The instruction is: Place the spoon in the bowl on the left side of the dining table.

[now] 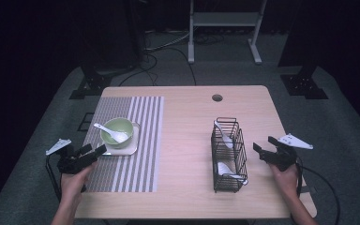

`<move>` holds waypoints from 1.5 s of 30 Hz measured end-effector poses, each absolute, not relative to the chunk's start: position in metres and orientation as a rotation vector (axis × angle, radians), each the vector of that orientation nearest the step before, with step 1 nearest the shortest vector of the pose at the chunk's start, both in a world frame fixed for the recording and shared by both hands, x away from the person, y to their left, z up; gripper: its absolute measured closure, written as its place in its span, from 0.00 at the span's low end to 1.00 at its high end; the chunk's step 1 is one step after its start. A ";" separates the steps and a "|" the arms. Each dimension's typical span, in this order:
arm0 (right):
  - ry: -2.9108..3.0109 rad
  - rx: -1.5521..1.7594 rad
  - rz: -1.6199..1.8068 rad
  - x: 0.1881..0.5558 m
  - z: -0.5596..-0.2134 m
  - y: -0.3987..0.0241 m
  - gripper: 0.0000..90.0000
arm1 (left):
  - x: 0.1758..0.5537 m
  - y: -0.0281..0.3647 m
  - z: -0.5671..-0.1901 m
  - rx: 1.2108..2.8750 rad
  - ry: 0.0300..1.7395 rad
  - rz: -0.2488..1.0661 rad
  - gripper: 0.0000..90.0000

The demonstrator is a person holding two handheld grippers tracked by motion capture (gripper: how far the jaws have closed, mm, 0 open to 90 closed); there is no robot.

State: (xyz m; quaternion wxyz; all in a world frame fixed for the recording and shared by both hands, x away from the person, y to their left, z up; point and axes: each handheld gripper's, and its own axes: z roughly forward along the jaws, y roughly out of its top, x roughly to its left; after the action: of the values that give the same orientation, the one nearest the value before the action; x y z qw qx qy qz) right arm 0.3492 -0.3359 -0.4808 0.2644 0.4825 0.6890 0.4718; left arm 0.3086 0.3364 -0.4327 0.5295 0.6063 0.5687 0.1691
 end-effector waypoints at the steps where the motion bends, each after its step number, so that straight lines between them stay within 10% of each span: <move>1: 1.862 1.302 1.274 0.349 -0.481 -0.336 0.24 | 0.308 0.335 -0.433 1.447 1.359 0.400 0.19; 45: 1.854 1.300 1.282 0.347 -0.481 -0.337 0.24 | 0.289 0.276 -0.441 1.622 1.205 0.341 0.17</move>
State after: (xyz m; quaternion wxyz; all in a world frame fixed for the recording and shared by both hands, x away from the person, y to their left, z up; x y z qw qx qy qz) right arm 0.3473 -0.3375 -0.4808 0.2663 0.4814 0.6868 0.4750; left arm 0.2890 0.2764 -0.4411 0.5193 0.6763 0.5026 0.1422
